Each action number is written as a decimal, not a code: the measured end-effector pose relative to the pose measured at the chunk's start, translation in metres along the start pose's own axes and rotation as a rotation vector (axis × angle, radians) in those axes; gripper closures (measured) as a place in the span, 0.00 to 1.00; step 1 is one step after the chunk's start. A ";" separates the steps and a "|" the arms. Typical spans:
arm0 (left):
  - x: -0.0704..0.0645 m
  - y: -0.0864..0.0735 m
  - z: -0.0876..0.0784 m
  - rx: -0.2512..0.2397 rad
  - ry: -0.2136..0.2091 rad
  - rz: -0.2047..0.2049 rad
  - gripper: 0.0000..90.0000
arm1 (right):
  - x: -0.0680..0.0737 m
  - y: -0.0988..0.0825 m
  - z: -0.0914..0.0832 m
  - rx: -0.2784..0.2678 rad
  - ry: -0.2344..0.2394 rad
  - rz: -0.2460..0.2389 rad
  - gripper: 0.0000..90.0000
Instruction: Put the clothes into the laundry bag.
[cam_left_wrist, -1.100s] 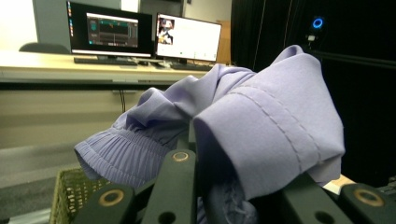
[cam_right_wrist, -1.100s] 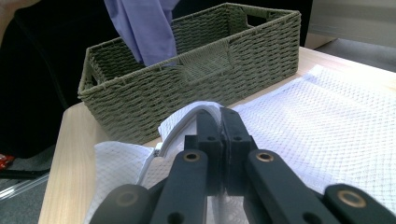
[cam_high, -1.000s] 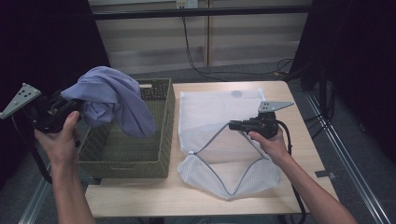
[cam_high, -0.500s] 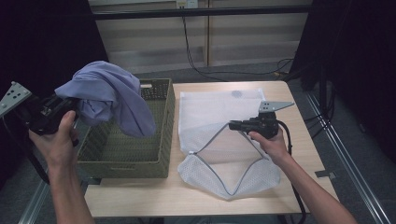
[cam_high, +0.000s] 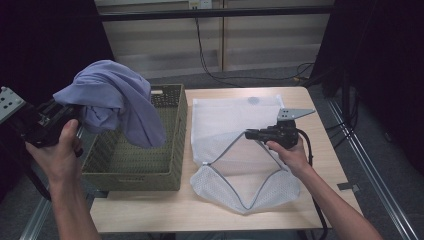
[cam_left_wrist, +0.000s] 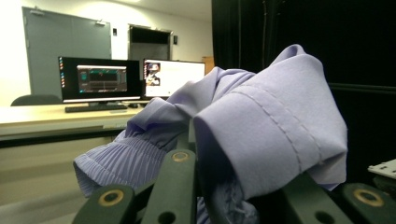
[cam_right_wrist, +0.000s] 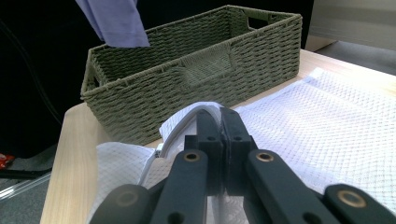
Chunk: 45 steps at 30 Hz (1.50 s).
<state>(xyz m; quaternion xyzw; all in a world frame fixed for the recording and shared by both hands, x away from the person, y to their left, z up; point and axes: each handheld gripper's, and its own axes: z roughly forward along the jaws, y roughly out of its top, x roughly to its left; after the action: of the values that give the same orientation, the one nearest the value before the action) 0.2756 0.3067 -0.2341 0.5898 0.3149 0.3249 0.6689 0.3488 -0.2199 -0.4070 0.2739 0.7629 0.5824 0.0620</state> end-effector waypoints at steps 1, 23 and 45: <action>-0.003 0.002 0.000 -0.005 -0.003 0.007 0.91 | 0.000 0.000 0.000 0.000 0.000 -0.001 0.99; -0.039 0.012 0.012 -0.002 -0.123 0.049 0.91 | 0.000 -0.001 0.001 0.006 0.006 0.000 0.99; -0.083 0.007 0.046 0.057 -0.275 0.073 0.91 | 0.000 -0.001 0.002 0.011 0.007 -0.004 0.99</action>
<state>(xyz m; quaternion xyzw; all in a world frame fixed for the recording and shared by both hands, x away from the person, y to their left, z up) 0.2631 0.2132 -0.2192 0.6586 0.2076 0.2562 0.6764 0.3493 -0.2181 -0.4085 0.2708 0.7668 0.5789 0.0589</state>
